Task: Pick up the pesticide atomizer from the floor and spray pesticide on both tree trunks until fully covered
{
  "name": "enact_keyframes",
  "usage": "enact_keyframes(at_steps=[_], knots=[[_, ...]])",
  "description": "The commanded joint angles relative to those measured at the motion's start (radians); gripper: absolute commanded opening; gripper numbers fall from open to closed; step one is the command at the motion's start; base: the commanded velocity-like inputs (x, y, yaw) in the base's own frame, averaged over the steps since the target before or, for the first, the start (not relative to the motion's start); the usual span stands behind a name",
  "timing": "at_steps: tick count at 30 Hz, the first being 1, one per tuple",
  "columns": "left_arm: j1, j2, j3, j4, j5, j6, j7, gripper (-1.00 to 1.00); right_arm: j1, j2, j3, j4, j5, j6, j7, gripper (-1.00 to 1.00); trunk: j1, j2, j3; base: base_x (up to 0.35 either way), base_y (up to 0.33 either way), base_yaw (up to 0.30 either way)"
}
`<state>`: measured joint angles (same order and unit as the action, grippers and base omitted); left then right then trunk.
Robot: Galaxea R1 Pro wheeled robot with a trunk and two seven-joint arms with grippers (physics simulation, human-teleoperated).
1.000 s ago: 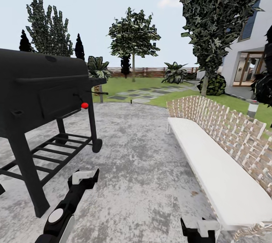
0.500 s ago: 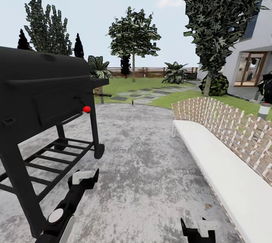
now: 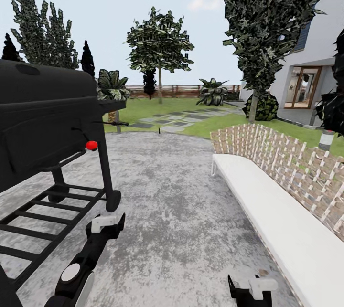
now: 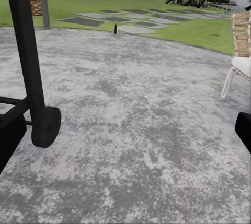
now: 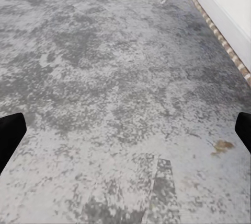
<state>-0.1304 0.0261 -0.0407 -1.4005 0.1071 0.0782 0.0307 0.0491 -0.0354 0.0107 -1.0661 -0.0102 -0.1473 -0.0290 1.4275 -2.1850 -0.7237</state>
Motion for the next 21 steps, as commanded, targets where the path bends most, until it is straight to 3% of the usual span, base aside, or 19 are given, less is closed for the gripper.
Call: enact_keyframes(at_steps=[1, 21], knots=[[0.0, 0.0, 0.0, 0.0, 0.0, 0.0, 0.0, 1.0, 0.0, 0.0, 0.0, 0.001, 0.0, 0.0, 0.0, 1.0, 0.0, 0.0, 0.0, 0.337, 0.0, -0.003], [0.0, 0.0, 0.001, 0.0, 0.0, 0.0, 0.0, 1.0, 0.0, 0.0, 0.001, 0.002, 0.0, 0.0, 0.001, 1.0, 0.0, 0.0, 0.0, 0.337, 0.0, 0.0]])
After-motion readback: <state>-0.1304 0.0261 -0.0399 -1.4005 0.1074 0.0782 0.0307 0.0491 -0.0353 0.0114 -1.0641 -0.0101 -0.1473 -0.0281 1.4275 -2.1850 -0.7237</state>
